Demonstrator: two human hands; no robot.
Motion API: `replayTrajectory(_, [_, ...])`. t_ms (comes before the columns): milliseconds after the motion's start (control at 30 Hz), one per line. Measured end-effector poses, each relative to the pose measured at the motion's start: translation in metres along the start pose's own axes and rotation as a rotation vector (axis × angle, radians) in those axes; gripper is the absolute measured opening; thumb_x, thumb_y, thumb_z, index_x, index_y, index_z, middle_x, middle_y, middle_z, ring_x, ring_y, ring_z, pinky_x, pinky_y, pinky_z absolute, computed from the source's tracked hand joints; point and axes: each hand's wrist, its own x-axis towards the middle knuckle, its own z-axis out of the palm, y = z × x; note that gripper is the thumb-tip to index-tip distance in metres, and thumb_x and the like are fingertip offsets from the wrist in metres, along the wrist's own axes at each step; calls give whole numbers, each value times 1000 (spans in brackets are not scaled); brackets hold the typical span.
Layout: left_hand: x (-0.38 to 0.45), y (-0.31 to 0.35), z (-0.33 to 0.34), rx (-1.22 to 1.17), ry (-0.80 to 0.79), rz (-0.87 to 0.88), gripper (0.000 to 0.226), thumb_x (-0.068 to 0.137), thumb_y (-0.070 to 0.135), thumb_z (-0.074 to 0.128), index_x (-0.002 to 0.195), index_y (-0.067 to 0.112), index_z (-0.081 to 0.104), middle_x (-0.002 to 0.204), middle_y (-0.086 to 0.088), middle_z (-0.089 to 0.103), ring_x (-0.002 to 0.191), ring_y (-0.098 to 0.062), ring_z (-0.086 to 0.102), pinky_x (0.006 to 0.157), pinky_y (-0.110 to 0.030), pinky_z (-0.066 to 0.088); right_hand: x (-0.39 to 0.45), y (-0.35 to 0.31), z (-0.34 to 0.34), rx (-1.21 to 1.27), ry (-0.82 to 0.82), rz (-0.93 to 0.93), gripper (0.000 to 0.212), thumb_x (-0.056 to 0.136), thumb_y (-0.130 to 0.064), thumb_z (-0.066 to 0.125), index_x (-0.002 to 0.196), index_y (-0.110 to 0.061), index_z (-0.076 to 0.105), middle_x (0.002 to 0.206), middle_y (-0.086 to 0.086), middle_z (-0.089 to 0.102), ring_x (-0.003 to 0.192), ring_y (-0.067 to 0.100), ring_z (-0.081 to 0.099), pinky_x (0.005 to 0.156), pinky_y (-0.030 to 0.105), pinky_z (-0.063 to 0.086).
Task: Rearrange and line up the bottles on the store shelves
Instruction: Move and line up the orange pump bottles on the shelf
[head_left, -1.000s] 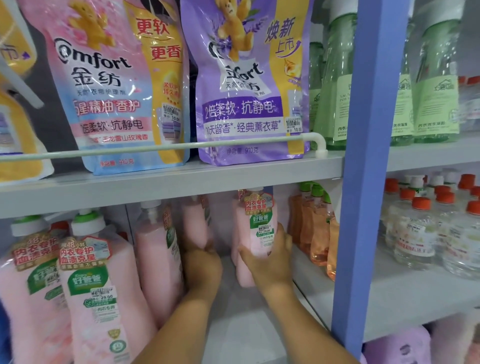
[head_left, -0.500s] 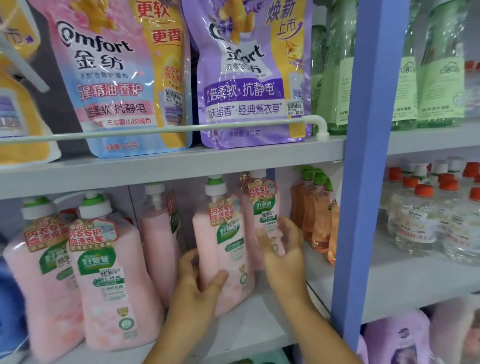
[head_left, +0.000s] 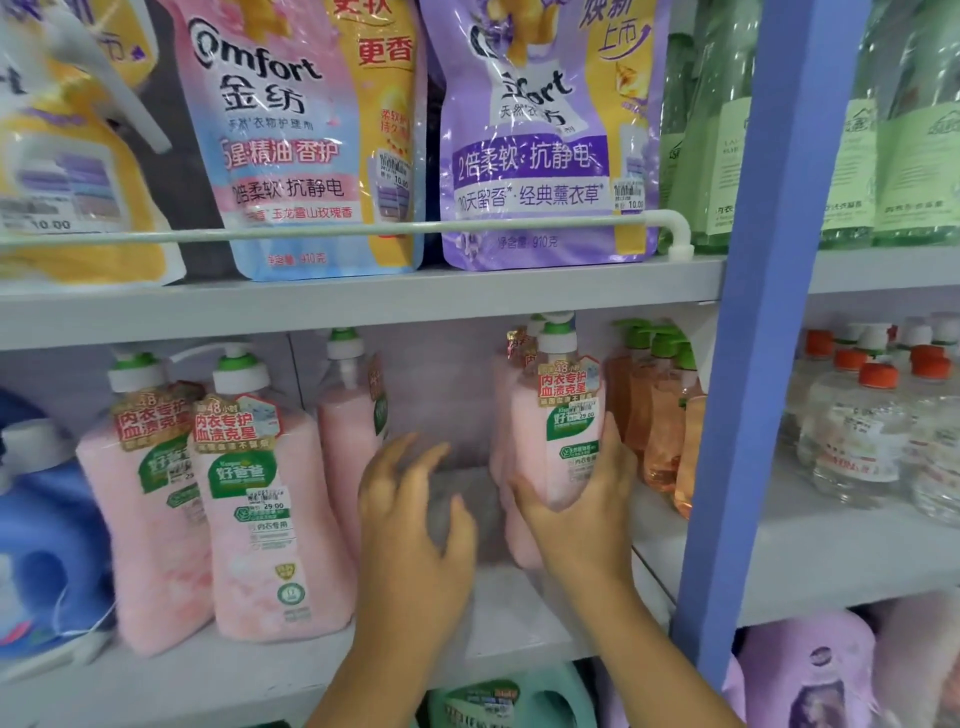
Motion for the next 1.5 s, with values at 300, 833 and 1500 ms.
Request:
replayTrajectory(300, [-33, 4, -5, -80, 1, -247, 75, 89, 16, 71, 148, 37, 29, 166, 2, 19, 153, -7, 15, 125, -30, 21, 3, 4, 6, -39, 15, 8, 117, 64, -39, 94, 156, -17, 24, 141, 9, 39, 130, 30, 42, 102, 46, 46])
replayTrajectory(833, [-16, -69, -94, -28, 129, -457, 90, 70, 32, 89, 145, 31, 39, 133, 3, 57, 122, -22, 55, 103, -52, 48, -4, -73, 123, 395, -897, 266, 95, 57, -47, 91, 135, -54, 37, 131, -22, 61, 116, 3, 62, 102, 39, 54])
replayTrajectory(1500, [-12, -74, -103, -128, -154, -490, 89, 54, 35, 95, 125, 50, 42, 130, 14, 58, 113, -7, 63, 99, -41, 53, -7, -60, 109, -15, -373, 412, 68, 97, -50, 58, 151, -16, 36, 147, 9, 43, 137, 29, 42, 108, 32, 39])
